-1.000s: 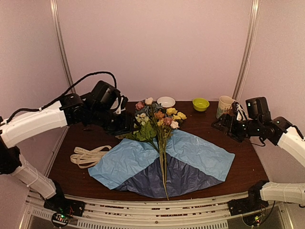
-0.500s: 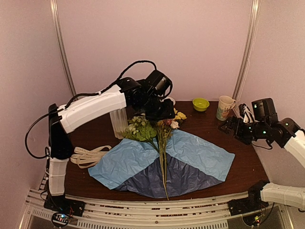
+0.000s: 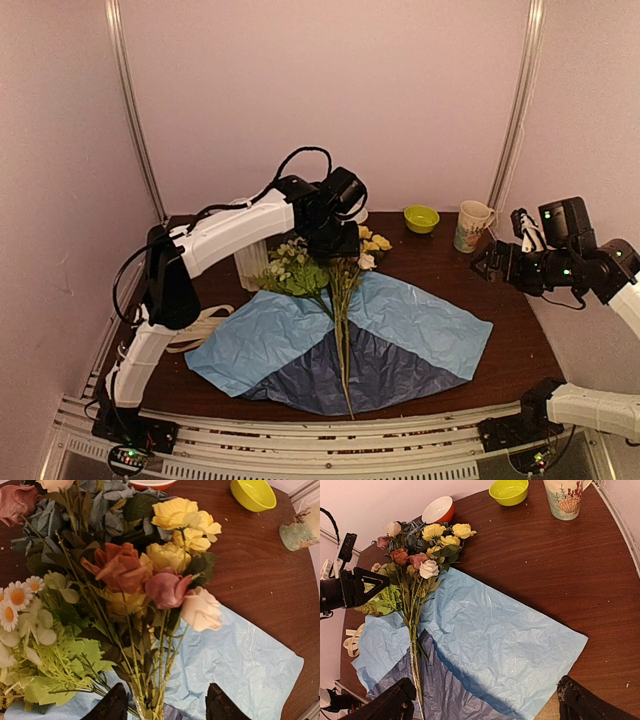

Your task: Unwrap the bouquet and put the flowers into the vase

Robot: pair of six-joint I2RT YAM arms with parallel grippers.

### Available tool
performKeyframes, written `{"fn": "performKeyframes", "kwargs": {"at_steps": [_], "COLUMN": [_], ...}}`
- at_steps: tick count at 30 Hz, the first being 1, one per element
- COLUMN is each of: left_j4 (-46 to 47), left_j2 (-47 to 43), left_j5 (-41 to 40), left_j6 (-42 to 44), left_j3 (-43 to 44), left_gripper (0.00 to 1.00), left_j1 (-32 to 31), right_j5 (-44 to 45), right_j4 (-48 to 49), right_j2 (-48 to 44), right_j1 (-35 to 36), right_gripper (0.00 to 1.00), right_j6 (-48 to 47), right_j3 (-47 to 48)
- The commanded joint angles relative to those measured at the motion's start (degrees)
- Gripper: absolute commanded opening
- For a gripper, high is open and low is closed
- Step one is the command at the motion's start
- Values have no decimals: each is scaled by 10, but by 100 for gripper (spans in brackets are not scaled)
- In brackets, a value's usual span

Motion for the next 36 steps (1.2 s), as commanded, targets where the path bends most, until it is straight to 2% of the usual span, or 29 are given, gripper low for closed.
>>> {"fn": "performKeyframes", "kwargs": {"at_steps": [1,9,19,23,33,36], "left_j4": [9,30,57,73,41,42], "left_j2": [23,78,117,127,135,140], "left_j5": [3,29,55,66,16,15], "left_j6": [8,-11,-28,-38,-23,-14], "left_j3": [20,56,61,63,55,53], "left_gripper": [55,47,42,36,38,33], "left_j1": [14,18,22,23,26,30], "right_j5": [30,44,69,80,82,78], "right_j4": [-34,-49,-70,-82,-97,-97], "right_j2": [5,6,-2,-6,-18,-18], "right_j1": [1,1,1,2,1,1], "right_gripper": [100,100,100,100,100,100], "right_j6": [-29,-42,-62,-71,-82,-82], "right_j3": [20,19,25,30,33,31]}}
